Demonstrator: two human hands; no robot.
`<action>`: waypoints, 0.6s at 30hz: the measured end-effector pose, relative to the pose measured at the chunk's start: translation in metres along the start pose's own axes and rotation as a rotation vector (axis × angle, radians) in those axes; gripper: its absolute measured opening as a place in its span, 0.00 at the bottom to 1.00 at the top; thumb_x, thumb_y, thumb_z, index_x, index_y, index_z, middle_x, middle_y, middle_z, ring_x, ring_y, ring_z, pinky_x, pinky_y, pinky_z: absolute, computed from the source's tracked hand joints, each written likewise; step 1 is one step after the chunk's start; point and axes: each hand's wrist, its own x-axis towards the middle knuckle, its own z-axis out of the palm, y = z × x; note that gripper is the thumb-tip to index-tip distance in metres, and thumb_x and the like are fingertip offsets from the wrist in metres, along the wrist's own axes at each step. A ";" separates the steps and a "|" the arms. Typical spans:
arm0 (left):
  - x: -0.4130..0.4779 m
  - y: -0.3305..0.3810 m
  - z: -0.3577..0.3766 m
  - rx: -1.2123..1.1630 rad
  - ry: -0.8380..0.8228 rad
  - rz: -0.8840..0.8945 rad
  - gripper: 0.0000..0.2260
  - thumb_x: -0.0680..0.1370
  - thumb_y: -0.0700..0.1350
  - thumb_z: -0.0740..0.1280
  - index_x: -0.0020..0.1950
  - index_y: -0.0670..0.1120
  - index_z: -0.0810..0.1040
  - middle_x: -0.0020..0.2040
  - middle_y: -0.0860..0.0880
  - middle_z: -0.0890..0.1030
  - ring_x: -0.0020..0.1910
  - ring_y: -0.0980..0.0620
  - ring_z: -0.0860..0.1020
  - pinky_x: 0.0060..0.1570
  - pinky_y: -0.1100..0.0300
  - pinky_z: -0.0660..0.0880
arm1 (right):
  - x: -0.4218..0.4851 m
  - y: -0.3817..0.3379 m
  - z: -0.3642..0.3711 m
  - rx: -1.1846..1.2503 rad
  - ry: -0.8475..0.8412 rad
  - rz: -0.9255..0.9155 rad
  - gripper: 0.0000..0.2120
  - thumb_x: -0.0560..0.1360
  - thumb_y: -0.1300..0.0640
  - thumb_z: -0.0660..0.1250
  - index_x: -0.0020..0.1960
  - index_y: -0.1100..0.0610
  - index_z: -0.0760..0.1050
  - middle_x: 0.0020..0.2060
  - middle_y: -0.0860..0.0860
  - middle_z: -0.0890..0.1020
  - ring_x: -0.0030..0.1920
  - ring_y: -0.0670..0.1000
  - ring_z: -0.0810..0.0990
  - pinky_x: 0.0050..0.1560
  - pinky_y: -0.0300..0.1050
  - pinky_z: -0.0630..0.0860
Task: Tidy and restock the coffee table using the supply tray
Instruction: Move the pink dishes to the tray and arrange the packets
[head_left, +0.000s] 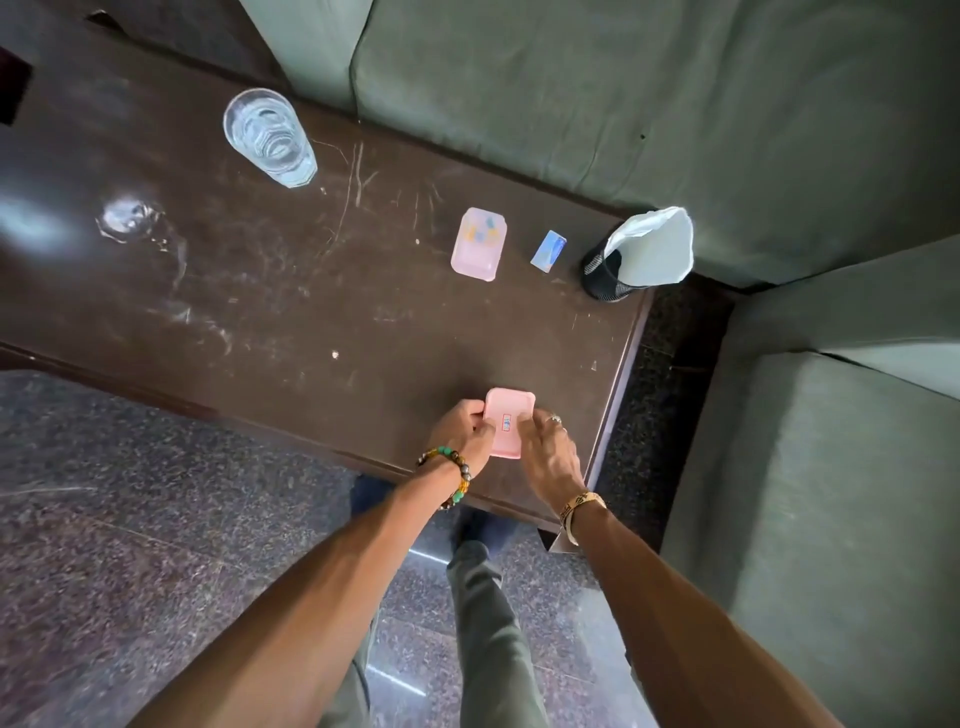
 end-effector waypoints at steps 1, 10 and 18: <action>-0.001 0.000 -0.002 -0.016 0.005 -0.009 0.15 0.77 0.41 0.64 0.64 0.43 0.75 0.59 0.45 0.82 0.56 0.45 0.80 0.53 0.56 0.77 | -0.003 -0.003 0.001 0.013 0.010 -0.002 0.17 0.85 0.52 0.55 0.63 0.62 0.74 0.55 0.61 0.82 0.56 0.63 0.79 0.43 0.37 0.63; -0.043 0.054 -0.076 -0.141 0.099 0.046 0.12 0.77 0.37 0.63 0.60 0.42 0.76 0.56 0.42 0.81 0.55 0.45 0.79 0.56 0.54 0.77 | -0.046 -0.082 -0.047 -0.012 -0.001 -0.090 0.15 0.83 0.54 0.56 0.58 0.61 0.78 0.53 0.62 0.82 0.53 0.65 0.79 0.49 0.47 0.71; -0.119 0.130 -0.186 -0.219 0.320 0.194 0.13 0.77 0.40 0.65 0.61 0.43 0.78 0.56 0.45 0.82 0.54 0.47 0.80 0.50 0.60 0.76 | -0.110 -0.210 -0.102 -0.034 0.066 -0.333 0.13 0.81 0.55 0.58 0.52 0.60 0.79 0.49 0.62 0.84 0.51 0.66 0.81 0.53 0.54 0.78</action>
